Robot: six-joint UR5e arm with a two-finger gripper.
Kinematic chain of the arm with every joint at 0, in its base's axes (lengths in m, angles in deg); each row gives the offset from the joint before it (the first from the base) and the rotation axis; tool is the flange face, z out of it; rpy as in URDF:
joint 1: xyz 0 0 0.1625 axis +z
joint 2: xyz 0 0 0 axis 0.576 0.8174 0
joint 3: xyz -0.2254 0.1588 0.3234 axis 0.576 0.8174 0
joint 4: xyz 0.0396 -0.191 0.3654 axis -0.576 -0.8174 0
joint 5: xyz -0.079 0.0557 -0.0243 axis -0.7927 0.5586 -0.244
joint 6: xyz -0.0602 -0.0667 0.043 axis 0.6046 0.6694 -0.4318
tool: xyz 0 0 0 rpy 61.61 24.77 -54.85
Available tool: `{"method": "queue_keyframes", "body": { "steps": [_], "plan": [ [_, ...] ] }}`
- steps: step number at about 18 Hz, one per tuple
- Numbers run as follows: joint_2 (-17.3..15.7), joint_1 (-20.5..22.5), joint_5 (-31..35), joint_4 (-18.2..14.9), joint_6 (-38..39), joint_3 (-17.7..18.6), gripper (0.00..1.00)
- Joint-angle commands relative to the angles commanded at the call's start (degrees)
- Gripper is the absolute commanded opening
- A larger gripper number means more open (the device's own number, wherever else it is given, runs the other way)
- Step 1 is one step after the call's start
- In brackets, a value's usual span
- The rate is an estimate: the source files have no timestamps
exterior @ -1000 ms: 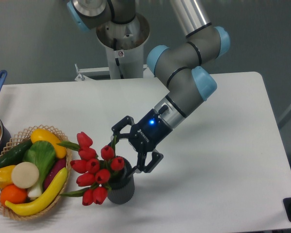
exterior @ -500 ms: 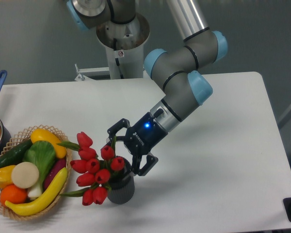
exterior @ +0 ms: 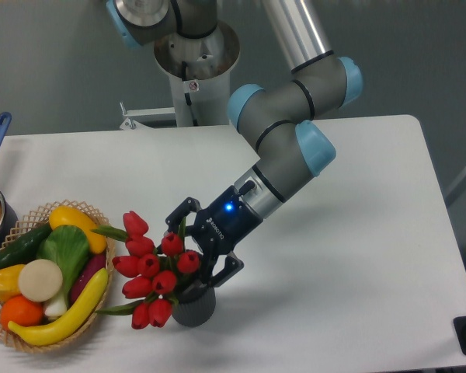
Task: Pick up the flowers from the vase
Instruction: 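Close the gripper on the tulip stems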
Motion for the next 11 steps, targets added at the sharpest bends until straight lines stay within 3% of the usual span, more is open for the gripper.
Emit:
{"method": "queue_keyframes", "body": {
  "steps": [3, 5, 11],
  "plan": [
    [-0.18, 0.09, 0.0, 0.0, 0.09, -0.09, 0.54],
    [-0.35, 0.17, 0.09, 0.0, 0.44, 0.0, 0.44],
    [-0.7, 0.44, 0.0, 0.0, 2.02, -0.44, 0.42]
  ]
}}
